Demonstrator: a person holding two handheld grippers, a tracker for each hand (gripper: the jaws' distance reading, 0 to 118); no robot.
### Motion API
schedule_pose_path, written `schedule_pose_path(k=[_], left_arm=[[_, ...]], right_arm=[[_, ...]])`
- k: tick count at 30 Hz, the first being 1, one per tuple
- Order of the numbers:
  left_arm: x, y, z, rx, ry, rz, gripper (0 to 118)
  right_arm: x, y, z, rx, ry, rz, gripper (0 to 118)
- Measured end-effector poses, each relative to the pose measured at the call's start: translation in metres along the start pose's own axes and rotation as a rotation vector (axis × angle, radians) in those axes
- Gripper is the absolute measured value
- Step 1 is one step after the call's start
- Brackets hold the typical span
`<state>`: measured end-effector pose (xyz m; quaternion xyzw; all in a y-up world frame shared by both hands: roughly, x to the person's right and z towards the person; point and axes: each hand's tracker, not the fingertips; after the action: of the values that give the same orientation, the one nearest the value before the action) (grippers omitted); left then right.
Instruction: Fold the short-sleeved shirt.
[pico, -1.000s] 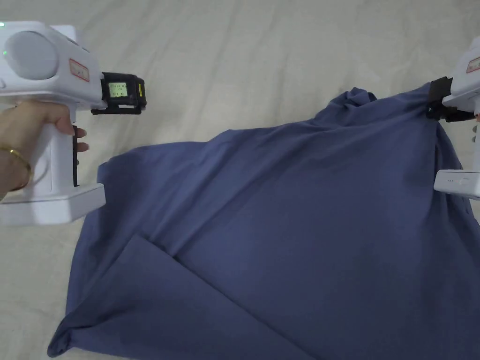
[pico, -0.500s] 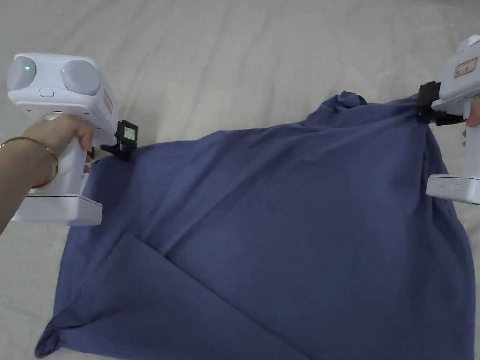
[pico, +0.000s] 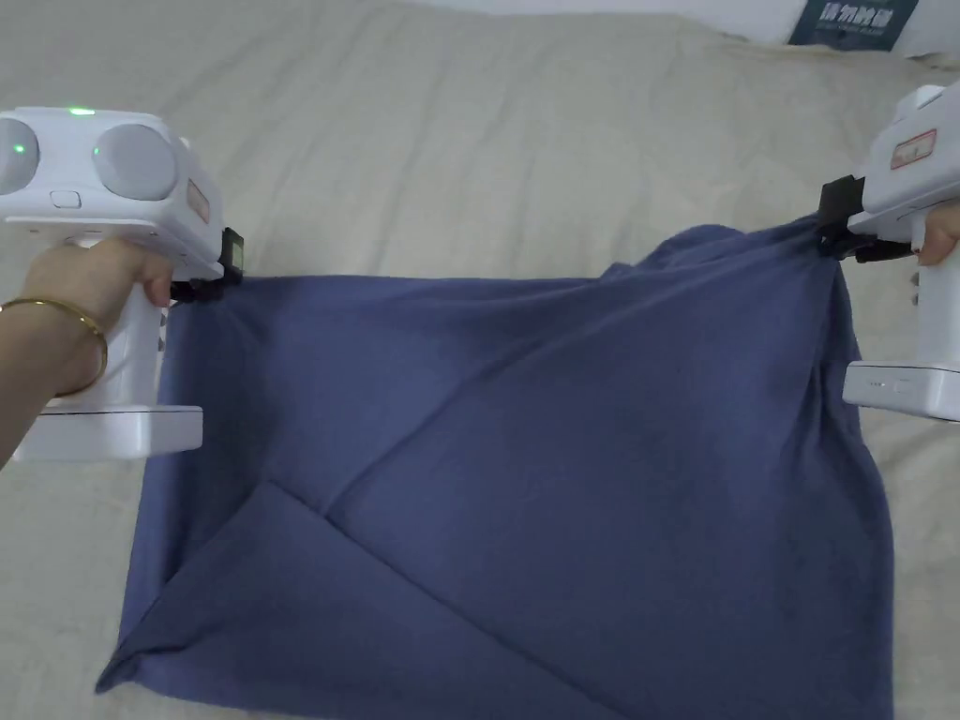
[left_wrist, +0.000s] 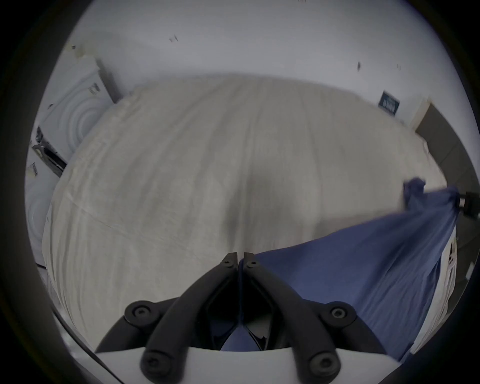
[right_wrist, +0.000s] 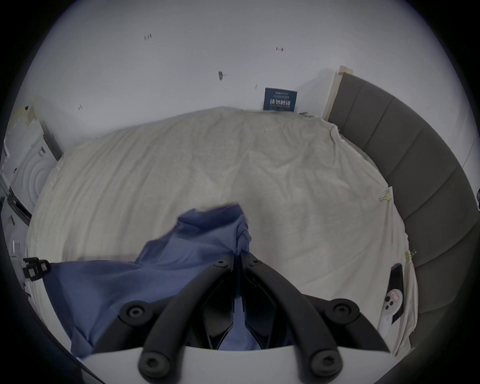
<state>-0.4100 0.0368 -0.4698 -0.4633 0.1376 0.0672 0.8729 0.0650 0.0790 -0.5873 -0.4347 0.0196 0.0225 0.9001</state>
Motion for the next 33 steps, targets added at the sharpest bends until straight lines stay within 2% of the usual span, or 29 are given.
schedule_pose_path(k=[6, 11, 16, 20, 25, 33], left_arm=[[-0.017, 0.011, 0.105, 0.195, -0.045, 0.027, 0], [-0.032, 0.012, 0.199, 0.384, -0.087, 0.052, 0], [-0.049, 0.008, 0.287, 0.533, -0.189, 0.109, 0], [-0.052, 0.005, 0.341, 0.648, -0.168, 0.066, 0], [-0.062, 0.006, 0.403, 0.727, -0.178, 0.093, 0], [-0.087, 0.016, 0.463, 0.857, -0.135, 0.112, 0]], right_arm=[[0.022, -0.005, 0.118, 0.128, 0.001, 0.019, 3], [0.053, -0.026, 0.228, 0.266, 0.038, -0.008, 3], [0.073, -0.052, 0.316, 0.353, 0.05, 0.019, 3], [0.077, -0.059, 0.366, 0.428, 0.062, 0.006, 3], [0.078, -0.055, 0.424, 0.553, 0.056, -0.011, 3], [0.066, -0.033, 0.483, 0.678, 0.058, -0.043, 3]])
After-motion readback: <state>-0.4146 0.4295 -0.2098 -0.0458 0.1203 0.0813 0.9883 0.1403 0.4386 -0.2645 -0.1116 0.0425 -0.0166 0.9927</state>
